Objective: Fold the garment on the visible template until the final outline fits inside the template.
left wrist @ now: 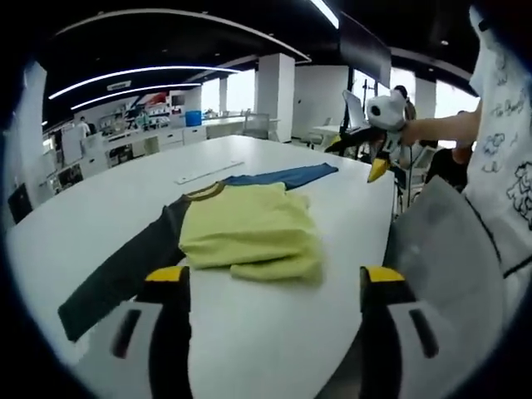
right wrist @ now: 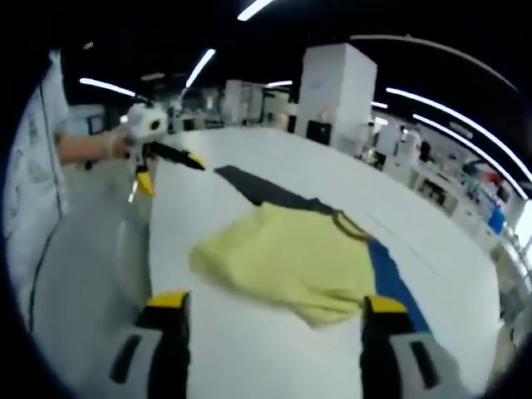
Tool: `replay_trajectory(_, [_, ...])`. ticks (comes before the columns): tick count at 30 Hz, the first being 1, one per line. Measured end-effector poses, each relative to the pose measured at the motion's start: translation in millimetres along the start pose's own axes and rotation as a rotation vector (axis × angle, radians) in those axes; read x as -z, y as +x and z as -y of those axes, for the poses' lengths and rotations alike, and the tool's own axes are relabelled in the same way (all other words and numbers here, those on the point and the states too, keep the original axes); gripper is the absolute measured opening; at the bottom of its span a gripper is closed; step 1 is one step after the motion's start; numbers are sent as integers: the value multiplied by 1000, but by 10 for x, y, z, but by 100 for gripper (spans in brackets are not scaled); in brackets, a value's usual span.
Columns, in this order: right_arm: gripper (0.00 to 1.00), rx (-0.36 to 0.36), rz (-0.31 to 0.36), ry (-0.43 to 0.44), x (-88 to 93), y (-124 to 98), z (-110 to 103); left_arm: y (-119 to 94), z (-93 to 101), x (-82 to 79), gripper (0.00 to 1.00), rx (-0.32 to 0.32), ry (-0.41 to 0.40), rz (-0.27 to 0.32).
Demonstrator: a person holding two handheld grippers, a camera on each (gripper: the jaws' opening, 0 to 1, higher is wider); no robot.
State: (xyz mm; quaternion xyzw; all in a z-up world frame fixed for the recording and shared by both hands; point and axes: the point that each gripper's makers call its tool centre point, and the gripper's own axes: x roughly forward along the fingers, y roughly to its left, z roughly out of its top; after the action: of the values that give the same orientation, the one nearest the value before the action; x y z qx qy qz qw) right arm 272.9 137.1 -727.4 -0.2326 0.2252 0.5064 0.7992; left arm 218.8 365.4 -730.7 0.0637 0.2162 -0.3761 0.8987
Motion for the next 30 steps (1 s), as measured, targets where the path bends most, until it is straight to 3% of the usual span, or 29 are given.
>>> replay_trajectory(12, [66, -65, -33, -134, -97, 435, -236, -27, 36, 84, 80, -4, 6, -26])
replay_trajectory(16, [53, -86, -56, -188, -117, 614, -307, -26, 49, 92, 80, -3, 0, -24])
replay_trajectory(19, [41, -131, -82, -191, -84, 740, -388, -26, 57, 105, 80, -3, -3, -24])
replay_trajectory(26, [33, -185, -141, -223, 40, 960, -513, -23, 149, 81, 80, -3, -13, -21])
replay_trajectory(30, [30, -158, -172, -257, 106, 1093, -500, -34, 176, 78, 80, -7, -16, -21])
